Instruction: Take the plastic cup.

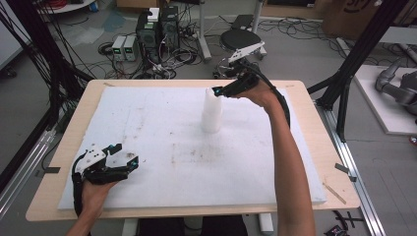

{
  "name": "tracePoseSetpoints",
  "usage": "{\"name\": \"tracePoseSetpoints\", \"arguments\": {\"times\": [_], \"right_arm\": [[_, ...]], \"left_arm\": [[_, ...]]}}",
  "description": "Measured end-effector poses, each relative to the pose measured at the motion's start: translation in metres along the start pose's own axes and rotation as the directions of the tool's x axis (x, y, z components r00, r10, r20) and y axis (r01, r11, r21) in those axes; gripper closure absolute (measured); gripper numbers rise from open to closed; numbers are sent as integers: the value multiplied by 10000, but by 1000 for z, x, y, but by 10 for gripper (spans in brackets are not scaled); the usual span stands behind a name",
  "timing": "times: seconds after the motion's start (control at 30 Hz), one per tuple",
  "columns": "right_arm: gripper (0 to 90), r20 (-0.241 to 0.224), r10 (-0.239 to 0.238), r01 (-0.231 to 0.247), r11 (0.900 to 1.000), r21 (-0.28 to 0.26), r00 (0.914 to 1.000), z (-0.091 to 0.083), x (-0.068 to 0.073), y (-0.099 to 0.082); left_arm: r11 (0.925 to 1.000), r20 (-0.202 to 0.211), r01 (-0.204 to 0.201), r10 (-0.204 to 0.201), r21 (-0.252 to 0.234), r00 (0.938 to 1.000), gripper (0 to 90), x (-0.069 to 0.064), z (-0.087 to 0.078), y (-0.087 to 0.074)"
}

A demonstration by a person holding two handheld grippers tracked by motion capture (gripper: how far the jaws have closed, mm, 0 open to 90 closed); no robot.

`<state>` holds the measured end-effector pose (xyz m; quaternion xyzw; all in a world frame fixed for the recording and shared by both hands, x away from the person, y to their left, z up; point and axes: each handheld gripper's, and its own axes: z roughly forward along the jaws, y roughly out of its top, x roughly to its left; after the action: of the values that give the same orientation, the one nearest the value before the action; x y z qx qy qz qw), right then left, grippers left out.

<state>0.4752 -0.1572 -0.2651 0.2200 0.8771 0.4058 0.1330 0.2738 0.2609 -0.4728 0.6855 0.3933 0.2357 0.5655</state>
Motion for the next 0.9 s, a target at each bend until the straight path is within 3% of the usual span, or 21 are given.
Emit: {"name": "tracePoseSetpoints", "arguments": {"times": [0.4,0.6,0.9], "right_arm": [[129,-214,-68,93,9926,1211,9997,34,2,-2],[161,5,179,-176,9792,2023,9998,50,4,-5],[180,97,540,-548,9721,2279,9985,62,4,-13]], "left_arm": [[10000,43,2,-2,62,10000,152,0,0,0],[10000,66,29,-30,77,10000,152,0,1,0],[9999,98,109,-110,116,9999,152,1,1,0]]}}
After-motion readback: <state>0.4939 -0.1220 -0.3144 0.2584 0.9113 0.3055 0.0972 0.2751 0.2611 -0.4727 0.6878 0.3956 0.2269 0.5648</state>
